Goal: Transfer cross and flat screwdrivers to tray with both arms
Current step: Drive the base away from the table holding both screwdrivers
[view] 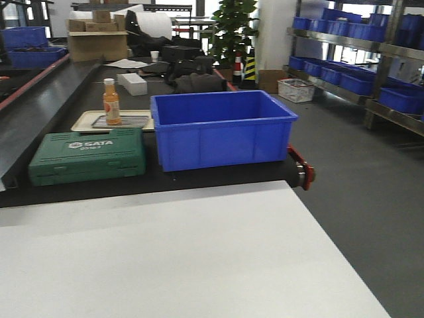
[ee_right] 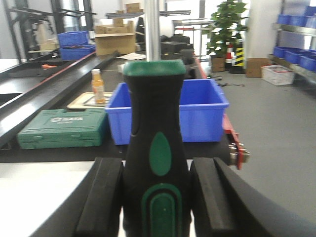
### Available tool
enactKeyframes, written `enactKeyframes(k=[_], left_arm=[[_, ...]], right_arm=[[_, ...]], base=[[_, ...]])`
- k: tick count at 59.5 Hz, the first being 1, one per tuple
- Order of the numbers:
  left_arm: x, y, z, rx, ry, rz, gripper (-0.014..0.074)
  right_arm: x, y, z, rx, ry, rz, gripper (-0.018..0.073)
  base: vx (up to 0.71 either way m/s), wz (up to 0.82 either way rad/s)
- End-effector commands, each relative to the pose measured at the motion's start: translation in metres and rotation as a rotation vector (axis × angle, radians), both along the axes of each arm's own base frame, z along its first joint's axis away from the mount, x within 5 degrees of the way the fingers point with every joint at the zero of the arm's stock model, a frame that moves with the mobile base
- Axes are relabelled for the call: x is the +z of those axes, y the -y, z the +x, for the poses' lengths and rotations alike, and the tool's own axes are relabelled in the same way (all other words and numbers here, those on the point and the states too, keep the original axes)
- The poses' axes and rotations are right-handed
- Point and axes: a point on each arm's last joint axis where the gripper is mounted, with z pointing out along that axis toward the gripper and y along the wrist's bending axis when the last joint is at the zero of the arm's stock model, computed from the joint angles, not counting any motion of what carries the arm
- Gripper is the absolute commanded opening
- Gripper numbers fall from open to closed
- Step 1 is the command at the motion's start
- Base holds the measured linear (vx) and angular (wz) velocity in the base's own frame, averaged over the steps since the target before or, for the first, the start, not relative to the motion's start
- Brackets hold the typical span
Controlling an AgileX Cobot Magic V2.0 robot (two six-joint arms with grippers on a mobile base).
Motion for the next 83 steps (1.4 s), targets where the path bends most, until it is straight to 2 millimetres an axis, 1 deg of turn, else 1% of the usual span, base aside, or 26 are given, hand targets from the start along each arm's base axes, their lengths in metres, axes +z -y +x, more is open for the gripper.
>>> enactKeyframes(k=[1,83], left_arm=[[0.0182,0.0001,-0.0033,0.006,0.124,-0.034,0.0],[0.0182,0.0001,-0.0033,0.006,0.125,-0.034,0.0]], right_arm=[[0.0193,0.0024,-0.0048,-0.018,0.135,0.028,-0.0008],[0.0193,0.0024,-0.0048,-0.018,0.135,0.028,-0.0008]], base=[[-0.18,-0.51],[-0.16,-0.5]])
